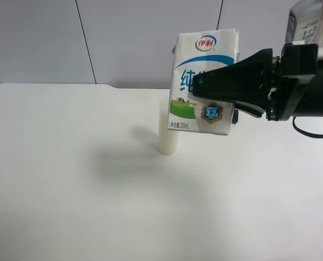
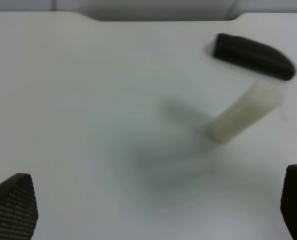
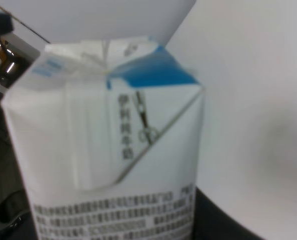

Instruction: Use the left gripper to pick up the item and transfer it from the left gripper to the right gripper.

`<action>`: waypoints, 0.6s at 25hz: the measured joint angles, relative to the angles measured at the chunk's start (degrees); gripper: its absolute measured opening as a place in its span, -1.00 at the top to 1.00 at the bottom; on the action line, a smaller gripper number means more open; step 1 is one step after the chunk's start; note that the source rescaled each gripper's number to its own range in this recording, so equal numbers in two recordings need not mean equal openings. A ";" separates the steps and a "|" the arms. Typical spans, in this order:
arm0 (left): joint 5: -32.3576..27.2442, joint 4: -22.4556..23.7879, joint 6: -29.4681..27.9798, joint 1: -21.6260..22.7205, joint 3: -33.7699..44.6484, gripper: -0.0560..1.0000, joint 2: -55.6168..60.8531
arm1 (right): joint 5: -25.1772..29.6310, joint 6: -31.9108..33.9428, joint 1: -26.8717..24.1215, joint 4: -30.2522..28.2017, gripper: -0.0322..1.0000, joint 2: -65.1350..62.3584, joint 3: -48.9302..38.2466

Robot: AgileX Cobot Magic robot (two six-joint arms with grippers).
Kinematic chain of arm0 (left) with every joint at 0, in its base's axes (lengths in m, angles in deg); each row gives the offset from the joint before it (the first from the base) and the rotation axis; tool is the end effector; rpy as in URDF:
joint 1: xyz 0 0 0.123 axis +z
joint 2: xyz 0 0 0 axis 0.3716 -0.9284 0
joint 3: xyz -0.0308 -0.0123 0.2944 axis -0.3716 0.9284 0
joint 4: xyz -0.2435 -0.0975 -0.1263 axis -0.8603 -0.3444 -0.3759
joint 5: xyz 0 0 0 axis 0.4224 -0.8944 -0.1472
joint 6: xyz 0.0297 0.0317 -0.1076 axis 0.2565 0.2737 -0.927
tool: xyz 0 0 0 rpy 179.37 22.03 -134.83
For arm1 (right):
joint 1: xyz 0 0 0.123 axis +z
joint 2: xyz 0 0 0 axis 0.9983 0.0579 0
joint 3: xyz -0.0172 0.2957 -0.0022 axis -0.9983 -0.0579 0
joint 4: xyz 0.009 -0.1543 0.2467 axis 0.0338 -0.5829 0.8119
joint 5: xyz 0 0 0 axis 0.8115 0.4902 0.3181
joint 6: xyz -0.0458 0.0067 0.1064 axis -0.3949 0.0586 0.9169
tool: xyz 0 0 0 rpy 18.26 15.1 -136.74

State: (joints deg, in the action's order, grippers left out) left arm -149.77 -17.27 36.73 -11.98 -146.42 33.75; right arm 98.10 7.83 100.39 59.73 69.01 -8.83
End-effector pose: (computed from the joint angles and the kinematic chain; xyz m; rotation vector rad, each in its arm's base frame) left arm 0.1618 -0.0181 0.4125 0.0718 2.1704 -0.3273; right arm 0.2040 0.1442 0.2753 -0.4684 1.9407 1.3059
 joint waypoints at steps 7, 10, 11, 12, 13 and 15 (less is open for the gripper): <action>-0.05 13.29 -10.57 0.00 9.40 -0.98 15.66 | 0.00 1.08 0.00 -1.86 0.94 0.00 0.00; -0.22 16.53 -13.39 0.00 13.36 -0.98 21.75 | 0.00 1.84 0.00 -2.04 0.94 0.00 0.00; -0.58 17.23 -13.92 0.00 14.65 -0.98 23.73 | -0.05 2.43 0.00 -2.04 0.94 0.00 0.00; -0.99 17.85 -14.62 0.00 15.81 -0.98 25.32 | -0.05 2.74 0.00 -2.04 0.94 0.00 0.00; -1.46 18.25 -15.19 0.00 16.67 -0.98 27.11 | -0.05 2.95 0.00 -2.04 0.94 0.00 0.00; -2.05 18.98 -15.78 0.00 18.60 -0.98 30.60 | -0.05 3.19 0.00 -2.04 0.94 0.00 0.00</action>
State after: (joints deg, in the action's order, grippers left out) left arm -151.82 1.72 20.95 -11.98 -127.83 64.35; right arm 98.05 11.02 100.39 57.68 69.01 -8.83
